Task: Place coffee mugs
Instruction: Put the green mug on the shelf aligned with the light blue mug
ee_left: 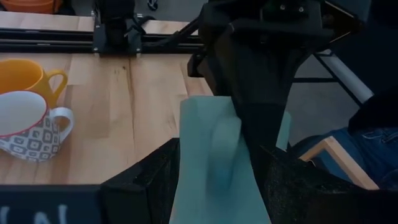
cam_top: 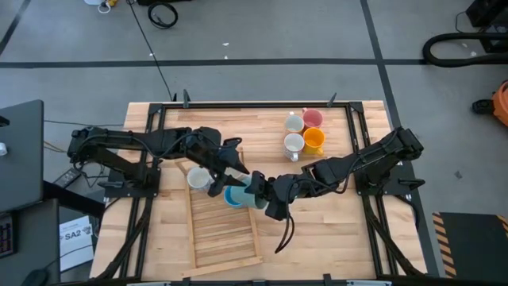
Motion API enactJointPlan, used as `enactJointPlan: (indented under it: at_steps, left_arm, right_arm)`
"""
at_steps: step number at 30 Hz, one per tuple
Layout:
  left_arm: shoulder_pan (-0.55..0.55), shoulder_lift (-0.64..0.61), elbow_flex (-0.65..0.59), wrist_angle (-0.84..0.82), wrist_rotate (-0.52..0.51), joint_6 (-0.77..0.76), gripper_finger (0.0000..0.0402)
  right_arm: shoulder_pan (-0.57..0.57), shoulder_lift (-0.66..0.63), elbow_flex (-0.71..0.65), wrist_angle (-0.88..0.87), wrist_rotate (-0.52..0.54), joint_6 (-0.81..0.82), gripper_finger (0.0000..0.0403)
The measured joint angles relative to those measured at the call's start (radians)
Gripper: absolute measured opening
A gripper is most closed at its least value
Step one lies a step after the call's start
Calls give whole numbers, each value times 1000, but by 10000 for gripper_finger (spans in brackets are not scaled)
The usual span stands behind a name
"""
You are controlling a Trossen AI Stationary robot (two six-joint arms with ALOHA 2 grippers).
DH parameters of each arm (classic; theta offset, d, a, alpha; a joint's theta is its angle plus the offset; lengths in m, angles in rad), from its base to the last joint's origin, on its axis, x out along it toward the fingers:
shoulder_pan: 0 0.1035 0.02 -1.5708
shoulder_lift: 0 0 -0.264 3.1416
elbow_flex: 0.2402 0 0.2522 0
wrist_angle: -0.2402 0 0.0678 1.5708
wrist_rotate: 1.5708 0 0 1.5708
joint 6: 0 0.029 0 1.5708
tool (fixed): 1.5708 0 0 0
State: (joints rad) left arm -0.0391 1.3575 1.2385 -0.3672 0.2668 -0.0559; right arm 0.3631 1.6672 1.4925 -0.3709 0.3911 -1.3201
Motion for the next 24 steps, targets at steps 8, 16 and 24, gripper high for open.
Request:
enactJointPlan:
  at_steps: [8, 16, 24]
  left_arm:
    - [0, 0, 0, -1, 0, 0, 133]
    - [0, 0, 0, -1, 0, 7, 57]
    - [0, 0, 0, 0, 0, -3, 58]
  right_arm:
    - [-4, 0, 0, 3, 0, 0, 36]
    - [-4, 0, 0, 4, -1, 4, 37]
    - [-4, 0, 0, 4, 1, 2, 46]
